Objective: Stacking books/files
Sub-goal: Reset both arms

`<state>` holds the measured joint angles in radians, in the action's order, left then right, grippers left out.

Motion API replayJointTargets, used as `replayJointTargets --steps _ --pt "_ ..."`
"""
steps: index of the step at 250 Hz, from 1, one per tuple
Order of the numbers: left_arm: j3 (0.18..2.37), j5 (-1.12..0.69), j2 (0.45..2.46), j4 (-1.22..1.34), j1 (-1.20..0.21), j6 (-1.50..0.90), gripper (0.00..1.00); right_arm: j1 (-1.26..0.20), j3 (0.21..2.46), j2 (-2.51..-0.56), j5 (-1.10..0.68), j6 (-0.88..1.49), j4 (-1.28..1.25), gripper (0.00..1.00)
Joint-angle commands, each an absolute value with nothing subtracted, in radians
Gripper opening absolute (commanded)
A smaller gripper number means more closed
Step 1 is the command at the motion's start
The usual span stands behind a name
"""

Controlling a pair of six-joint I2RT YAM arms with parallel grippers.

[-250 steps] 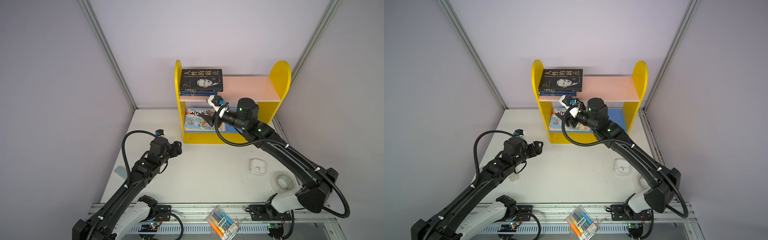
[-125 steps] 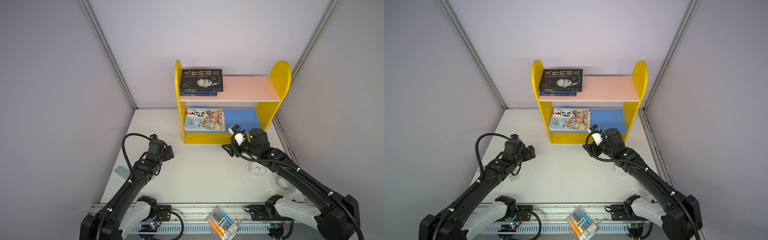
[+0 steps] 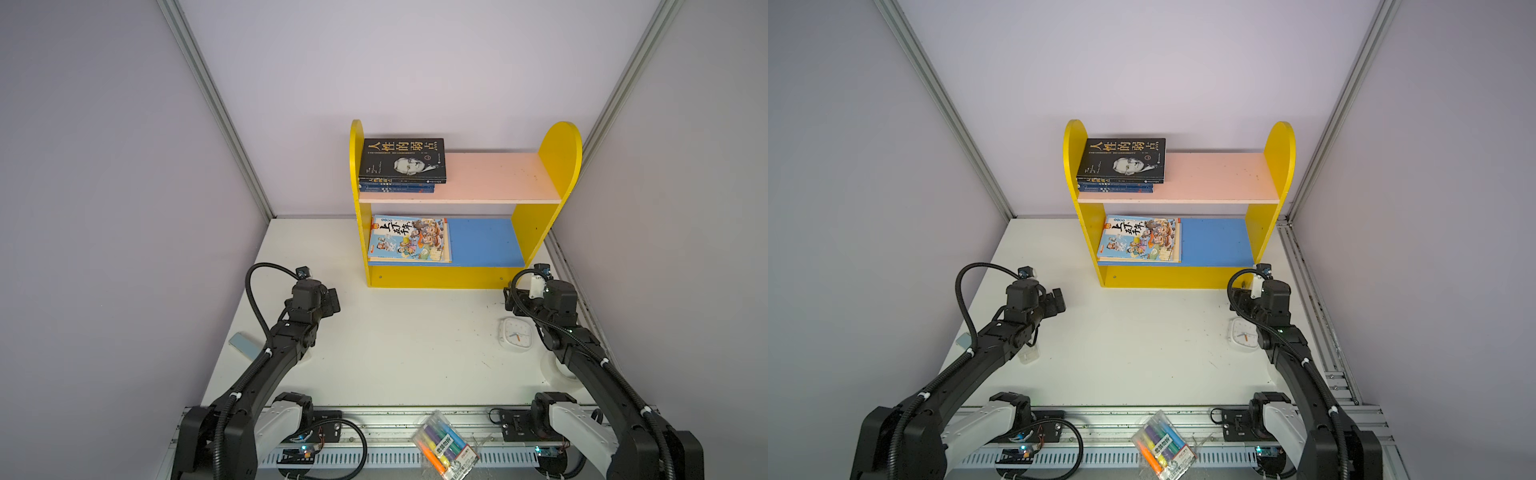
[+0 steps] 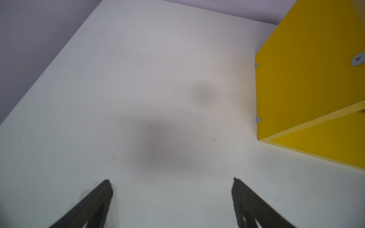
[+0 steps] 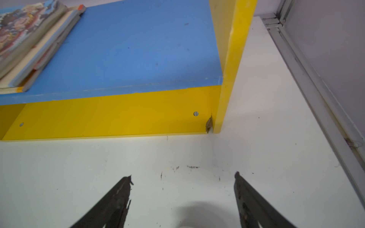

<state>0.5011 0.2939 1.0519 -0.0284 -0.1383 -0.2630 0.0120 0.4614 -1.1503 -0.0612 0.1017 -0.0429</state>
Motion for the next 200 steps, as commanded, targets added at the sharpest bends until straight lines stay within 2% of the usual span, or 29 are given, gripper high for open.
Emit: replayJointTargets --steps 1,24,52,79,119,147,185,200 --pt "0.476 0.384 1.078 0.184 -0.117 -0.120 0.97 0.020 0.439 -1.215 -0.043 0.147 -0.324 0.84" --pt "0.433 0.378 1.129 0.295 -0.089 -0.094 0.97 0.019 0.438 -1.290 -0.074 0.106 -0.438 0.84" --pt "0.299 0.255 1.209 0.640 -0.030 -0.140 0.97 0.029 0.432 -1.359 -0.077 0.088 -0.578 0.85" --pt "0.247 0.200 1.268 0.854 -0.017 -0.123 0.97 0.039 0.403 -1.417 -0.154 0.056 -0.741 0.86" --pt "0.255 0.190 1.300 0.898 -0.016 -0.077 0.97 0.044 0.347 -1.520 -0.117 0.075 -0.940 0.89" --pt "0.243 0.205 1.309 0.918 -0.017 -0.064 0.97 0.048 0.359 -1.542 -0.111 0.075 -0.923 0.99" --pt "0.170 0.223 1.623 1.400 -0.015 -0.055 0.98 0.047 0.361 -1.550 -0.085 0.082 -0.937 0.98" --pt "0.221 0.238 1.530 1.163 -0.018 -0.063 0.98 0.047 0.370 -1.555 -0.090 0.077 -0.928 0.98"
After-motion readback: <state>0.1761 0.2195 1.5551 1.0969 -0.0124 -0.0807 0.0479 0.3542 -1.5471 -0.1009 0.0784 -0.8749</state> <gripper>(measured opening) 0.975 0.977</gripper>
